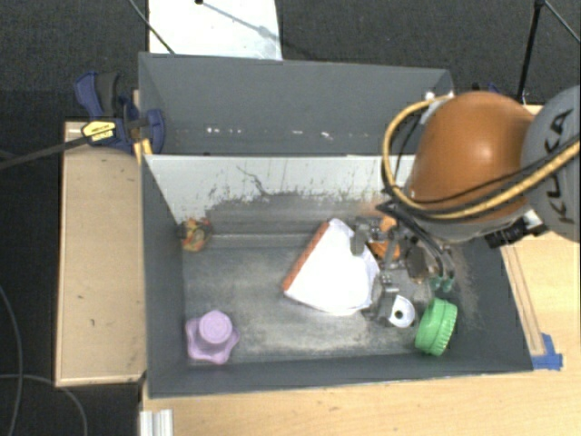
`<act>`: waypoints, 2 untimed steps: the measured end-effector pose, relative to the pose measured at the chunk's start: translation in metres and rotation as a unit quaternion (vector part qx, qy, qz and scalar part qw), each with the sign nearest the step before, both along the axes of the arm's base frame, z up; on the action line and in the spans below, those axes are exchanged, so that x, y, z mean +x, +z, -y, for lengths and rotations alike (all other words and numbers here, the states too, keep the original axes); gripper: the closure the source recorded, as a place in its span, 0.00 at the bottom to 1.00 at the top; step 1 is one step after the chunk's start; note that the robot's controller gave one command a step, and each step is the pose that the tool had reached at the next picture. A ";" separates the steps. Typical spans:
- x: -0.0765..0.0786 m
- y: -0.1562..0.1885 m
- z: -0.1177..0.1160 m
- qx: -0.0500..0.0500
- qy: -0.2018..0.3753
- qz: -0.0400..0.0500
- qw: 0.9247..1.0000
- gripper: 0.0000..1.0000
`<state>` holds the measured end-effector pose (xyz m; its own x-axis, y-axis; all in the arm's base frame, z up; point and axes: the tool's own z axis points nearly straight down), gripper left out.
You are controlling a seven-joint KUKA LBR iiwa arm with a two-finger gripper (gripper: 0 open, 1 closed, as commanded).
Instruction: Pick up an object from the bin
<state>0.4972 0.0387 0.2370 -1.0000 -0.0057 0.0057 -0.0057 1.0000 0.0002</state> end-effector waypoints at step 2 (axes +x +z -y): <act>0.000 -0.045 0.004 0.000 0.018 0.008 1.000 0.00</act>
Offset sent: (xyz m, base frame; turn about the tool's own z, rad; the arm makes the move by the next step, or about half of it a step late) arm -0.0035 -0.0064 -0.0826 -0.0646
